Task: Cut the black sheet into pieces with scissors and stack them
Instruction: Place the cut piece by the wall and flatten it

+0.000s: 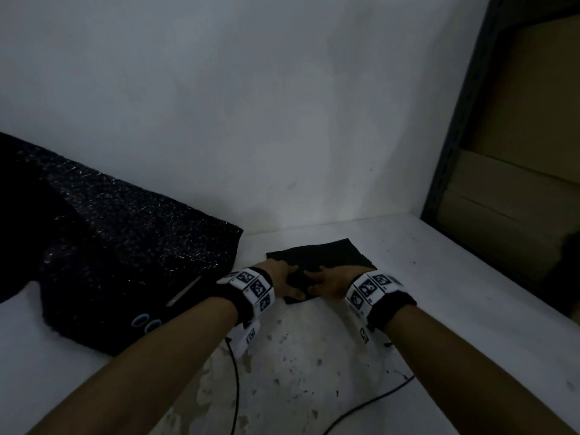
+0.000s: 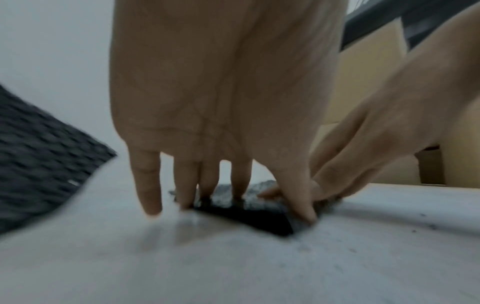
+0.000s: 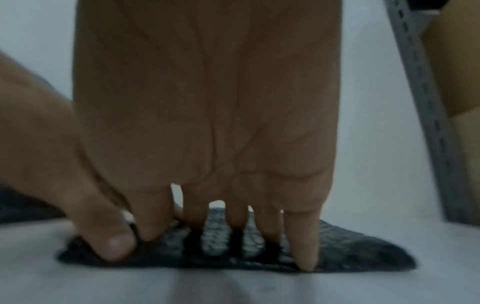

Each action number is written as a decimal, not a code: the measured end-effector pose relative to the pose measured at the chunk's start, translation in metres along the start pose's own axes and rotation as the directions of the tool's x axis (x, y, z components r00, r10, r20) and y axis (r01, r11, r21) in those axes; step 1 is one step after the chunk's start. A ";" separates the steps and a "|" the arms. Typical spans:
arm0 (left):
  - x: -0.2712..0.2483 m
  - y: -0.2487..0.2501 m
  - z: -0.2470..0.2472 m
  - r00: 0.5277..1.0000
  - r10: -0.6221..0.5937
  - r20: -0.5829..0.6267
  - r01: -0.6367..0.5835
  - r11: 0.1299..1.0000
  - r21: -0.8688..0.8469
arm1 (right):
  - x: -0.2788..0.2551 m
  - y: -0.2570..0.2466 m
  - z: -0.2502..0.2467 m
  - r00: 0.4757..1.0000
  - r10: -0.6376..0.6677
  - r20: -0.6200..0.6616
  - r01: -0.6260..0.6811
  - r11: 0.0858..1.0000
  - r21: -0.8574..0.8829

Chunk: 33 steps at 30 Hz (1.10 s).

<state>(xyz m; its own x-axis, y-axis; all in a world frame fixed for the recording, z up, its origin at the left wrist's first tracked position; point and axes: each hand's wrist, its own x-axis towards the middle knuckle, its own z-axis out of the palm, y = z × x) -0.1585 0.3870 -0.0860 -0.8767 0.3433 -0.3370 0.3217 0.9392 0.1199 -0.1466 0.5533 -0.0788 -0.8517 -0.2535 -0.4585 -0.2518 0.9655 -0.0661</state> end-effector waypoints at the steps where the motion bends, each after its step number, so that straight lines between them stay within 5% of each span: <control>1: 0.007 0.004 0.000 1.000 0.005 -0.008 -0.005 1.000 -0.006 | 0.004 0.010 -0.002 1.000 0.018 -0.014 -0.019 1.000 -0.025; 11: 0.101 0.024 -0.018 0.997 0.079 -0.007 -0.079 0.992 -0.101 | 0.047 0.134 -0.034 0.974 0.223 -0.033 -0.223 0.975 0.007; 19: 0.184 0.060 -0.034 0.992 0.123 -0.024 -0.125 0.980 -0.154 | 0.078 0.216 -0.045 0.957 0.272 -0.101 -0.256 0.956 0.144; 33: 0.207 0.085 -0.040 0.988 0.127 -0.087 -0.137 0.983 -0.124 | 0.106 0.245 -0.053 0.935 0.335 -0.118 -0.286 0.907 0.309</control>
<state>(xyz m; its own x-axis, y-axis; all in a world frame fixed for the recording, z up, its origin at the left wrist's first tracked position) -0.3268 0.5377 -0.1082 -0.8566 0.4588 -0.2361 0.3922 0.8763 0.2797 -0.3228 0.7596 -0.0963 -0.9347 0.0798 -0.3464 0.1576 0.9665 -0.2026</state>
